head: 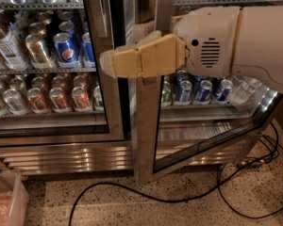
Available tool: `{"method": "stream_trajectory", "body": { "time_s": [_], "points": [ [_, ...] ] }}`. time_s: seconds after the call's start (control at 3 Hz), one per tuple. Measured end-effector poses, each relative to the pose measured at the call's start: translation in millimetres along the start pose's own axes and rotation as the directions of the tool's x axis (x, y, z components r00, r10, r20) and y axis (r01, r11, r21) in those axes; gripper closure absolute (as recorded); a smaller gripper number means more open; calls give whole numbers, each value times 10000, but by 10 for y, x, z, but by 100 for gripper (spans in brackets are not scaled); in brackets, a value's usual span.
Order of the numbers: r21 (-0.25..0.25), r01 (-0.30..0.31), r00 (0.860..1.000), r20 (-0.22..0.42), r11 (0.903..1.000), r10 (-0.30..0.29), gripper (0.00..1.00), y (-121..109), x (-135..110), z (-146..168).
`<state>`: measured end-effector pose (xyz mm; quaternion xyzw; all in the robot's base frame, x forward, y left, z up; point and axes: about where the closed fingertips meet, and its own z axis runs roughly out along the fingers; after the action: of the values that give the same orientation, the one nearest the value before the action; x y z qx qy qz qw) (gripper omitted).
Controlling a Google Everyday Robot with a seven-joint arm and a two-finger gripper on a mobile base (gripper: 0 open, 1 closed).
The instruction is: Open right fridge door
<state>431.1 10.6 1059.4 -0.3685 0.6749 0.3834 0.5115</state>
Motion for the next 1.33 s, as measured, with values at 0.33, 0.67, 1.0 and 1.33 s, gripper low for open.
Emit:
{"method": "stream_trajectory", "body": {
  "time_s": [0.33, 0.67, 1.0, 1.33],
  "points": [
    [1, 0, 10000, 0, 10000, 0, 0, 4, -27, -5],
    [92, -58, 10000, -27, 9999, 58, 0, 14, -12, -25],
    [102, -64, 10000, -30, 9999, 65, 0, 23, -18, -20],
    [204, -191, 9998, -75, 9996, 192, 0, 62, -8, -44]
  ]
}}
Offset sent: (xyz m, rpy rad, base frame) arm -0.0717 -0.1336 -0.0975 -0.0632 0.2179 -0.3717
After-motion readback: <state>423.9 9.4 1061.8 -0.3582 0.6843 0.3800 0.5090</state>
